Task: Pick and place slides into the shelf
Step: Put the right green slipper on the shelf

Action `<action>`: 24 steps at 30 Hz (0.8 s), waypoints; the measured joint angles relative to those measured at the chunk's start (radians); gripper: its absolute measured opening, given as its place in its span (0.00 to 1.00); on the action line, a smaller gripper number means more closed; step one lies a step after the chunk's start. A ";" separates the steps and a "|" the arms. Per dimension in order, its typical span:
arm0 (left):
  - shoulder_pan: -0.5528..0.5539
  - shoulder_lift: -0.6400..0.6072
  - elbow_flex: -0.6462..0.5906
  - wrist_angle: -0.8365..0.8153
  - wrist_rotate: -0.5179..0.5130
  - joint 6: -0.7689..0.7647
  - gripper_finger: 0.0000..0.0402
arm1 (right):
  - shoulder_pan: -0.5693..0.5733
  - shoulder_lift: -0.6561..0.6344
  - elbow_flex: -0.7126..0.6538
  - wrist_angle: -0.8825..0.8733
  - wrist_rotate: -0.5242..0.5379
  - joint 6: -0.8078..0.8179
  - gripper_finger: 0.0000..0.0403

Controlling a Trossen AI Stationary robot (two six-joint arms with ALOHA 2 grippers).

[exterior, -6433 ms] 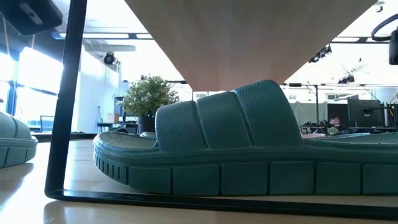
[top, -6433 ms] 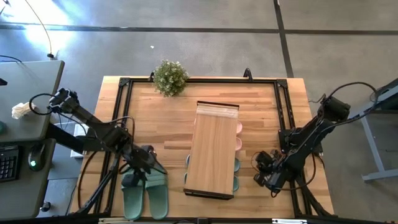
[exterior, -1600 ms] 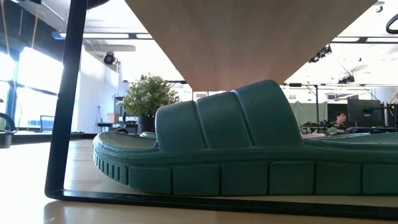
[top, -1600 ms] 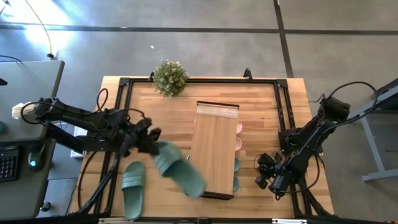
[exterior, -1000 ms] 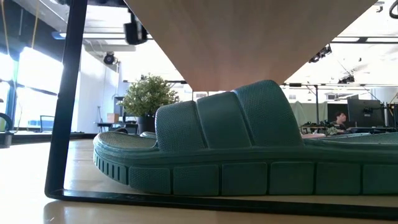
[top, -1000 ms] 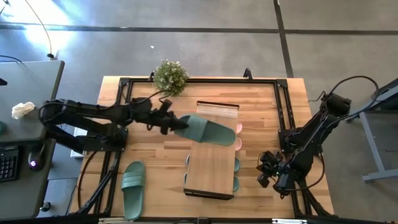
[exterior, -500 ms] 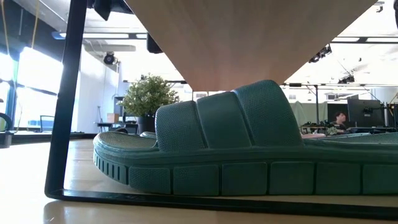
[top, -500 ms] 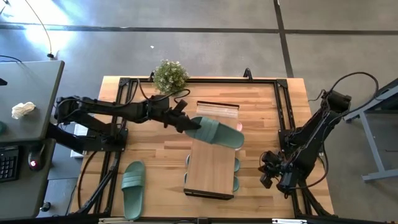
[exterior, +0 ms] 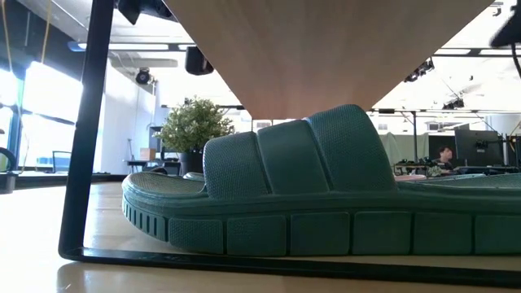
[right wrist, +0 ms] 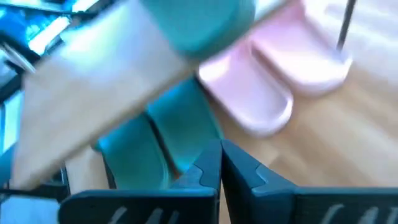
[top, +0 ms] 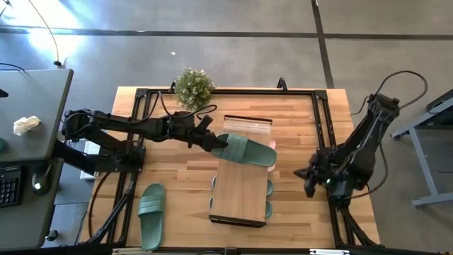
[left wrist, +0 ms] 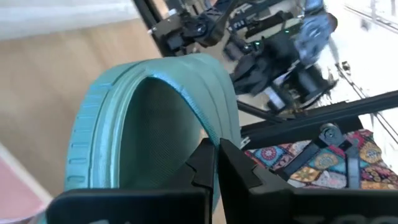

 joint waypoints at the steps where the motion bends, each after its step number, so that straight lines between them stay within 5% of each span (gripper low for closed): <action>1: 0.000 0.000 0.000 -0.009 -0.005 -0.002 0.00 | -0.005 -0.024 0.014 -0.032 0.014 -0.009 0.00; 13: 0.000 0.000 0.000 -0.034 -0.016 0.015 0.02 | -0.092 -0.186 0.044 -0.048 0.054 -0.227 0.00; 24: 0.000 0.000 -0.001 -0.107 0.005 0.089 0.20 | -0.113 -0.187 0.044 -0.047 0.024 -0.249 0.00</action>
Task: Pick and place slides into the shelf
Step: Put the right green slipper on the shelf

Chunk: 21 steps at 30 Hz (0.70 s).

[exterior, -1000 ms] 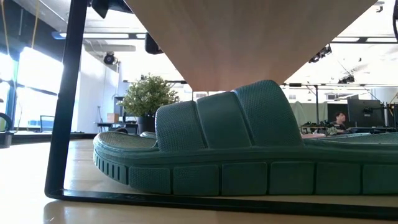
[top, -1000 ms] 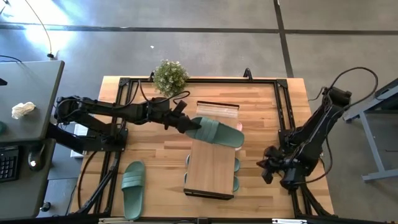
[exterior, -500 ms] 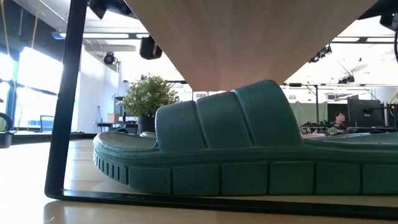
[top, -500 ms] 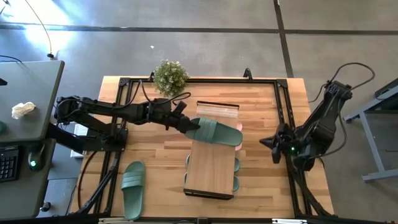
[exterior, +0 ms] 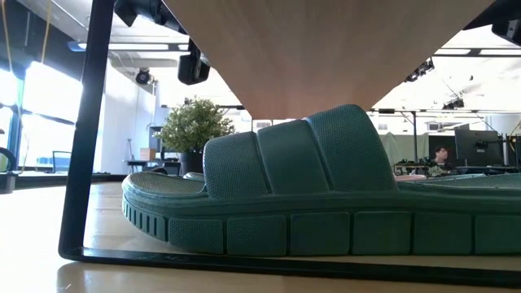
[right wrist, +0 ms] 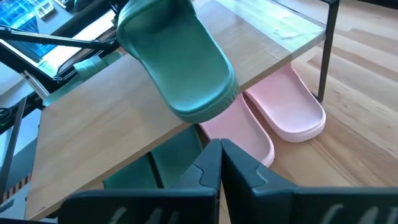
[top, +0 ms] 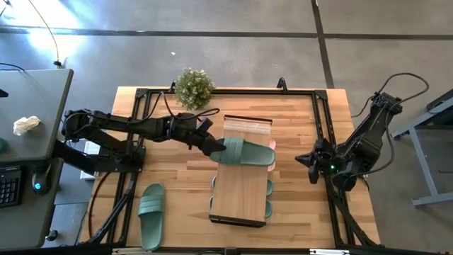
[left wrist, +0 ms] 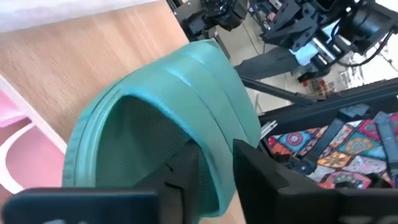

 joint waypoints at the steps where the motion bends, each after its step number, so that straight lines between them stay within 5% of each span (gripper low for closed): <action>1: 0.000 0.000 0.000 -0.001 0.000 0.014 0.23 | 0.000 0.000 0.000 0.000 0.000 0.000 0.00; 12: 0.002 0.000 0.000 -0.061 0.020 0.118 0.48 | 0.000 0.000 0.000 0.000 -0.007 0.000 0.00; 21: 0.003 -0.001 0.000 -0.087 0.023 0.168 0.55 | 0.000 0.002 0.000 0.000 -0.030 0.000 0.00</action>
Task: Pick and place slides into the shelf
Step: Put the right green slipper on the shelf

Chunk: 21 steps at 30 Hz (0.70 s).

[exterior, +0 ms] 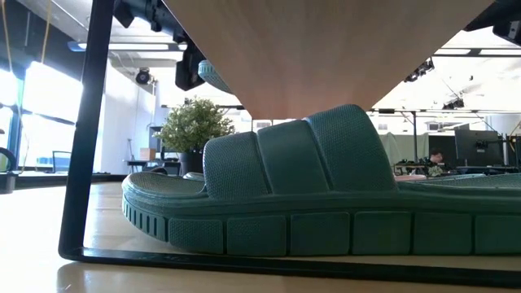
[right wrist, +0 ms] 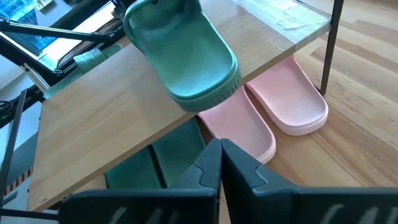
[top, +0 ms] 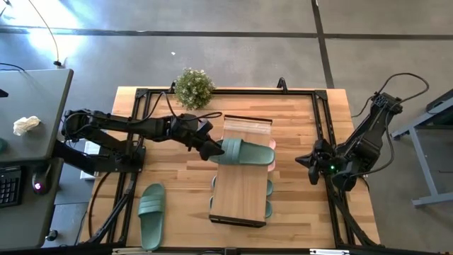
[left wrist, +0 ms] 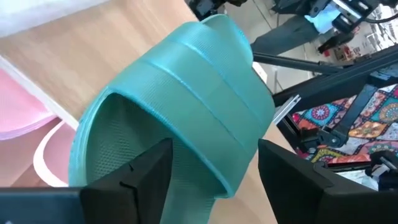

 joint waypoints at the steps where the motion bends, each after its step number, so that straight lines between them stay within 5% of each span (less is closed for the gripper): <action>1: 0.000 0.000 0.000 0.005 0.000 0.001 0.55 | 0.000 0.000 0.000 0.000 0.000 0.000 0.00; 12: 0.000 -0.031 0.000 -0.013 -0.014 0.063 0.55 | 0.000 0.000 0.000 0.000 -0.017 0.000 0.00; 21: 0.000 -0.148 0.000 -0.186 -0.098 0.156 0.55 | 0.000 0.000 0.000 -0.005 -0.018 -0.003 0.00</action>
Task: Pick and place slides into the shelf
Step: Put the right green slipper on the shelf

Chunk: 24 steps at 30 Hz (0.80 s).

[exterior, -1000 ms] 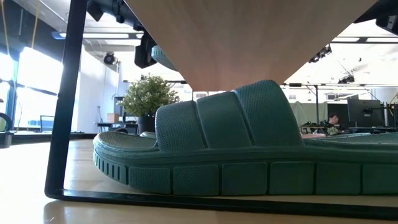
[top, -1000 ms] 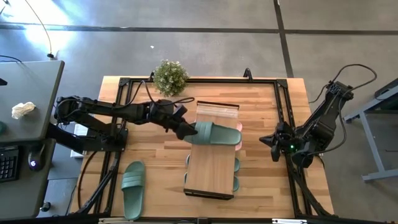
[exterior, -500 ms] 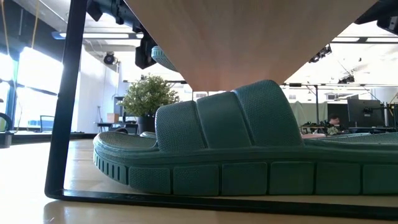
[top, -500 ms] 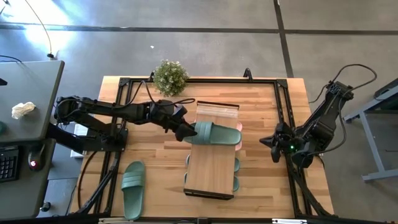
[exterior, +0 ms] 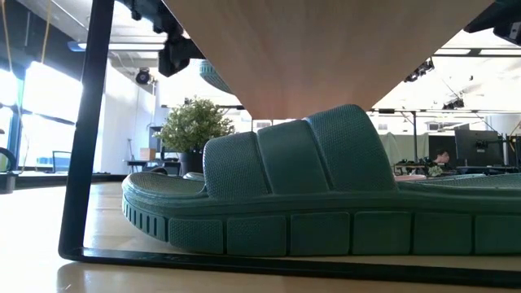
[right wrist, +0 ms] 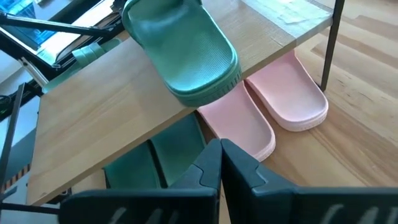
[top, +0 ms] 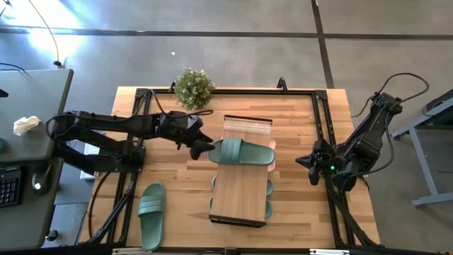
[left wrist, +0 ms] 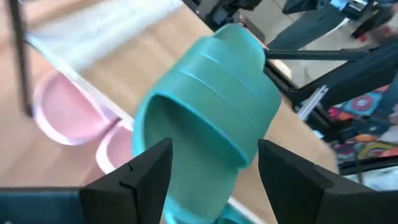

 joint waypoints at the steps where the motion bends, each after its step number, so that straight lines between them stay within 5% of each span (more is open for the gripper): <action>1: 0.000 -0.017 0.000 -0.018 -0.013 0.024 0.55 | 0.000 0.000 0.000 0.000 0.000 -0.009 0.00; 4: 0.000 -0.066 0.000 -0.087 -0.048 0.140 0.55 | 0.000 0.000 0.000 0.000 0.007 -0.046 0.00; 12: -0.016 -0.105 -0.001 -0.276 -0.083 0.759 0.55 | 0.000 0.000 0.000 -0.010 0.091 -0.196 0.00; 24: -0.014 0.018 -0.028 -0.257 -0.068 0.970 0.55 | 0.000 0.001 0.000 -0.022 0.130 -0.258 0.00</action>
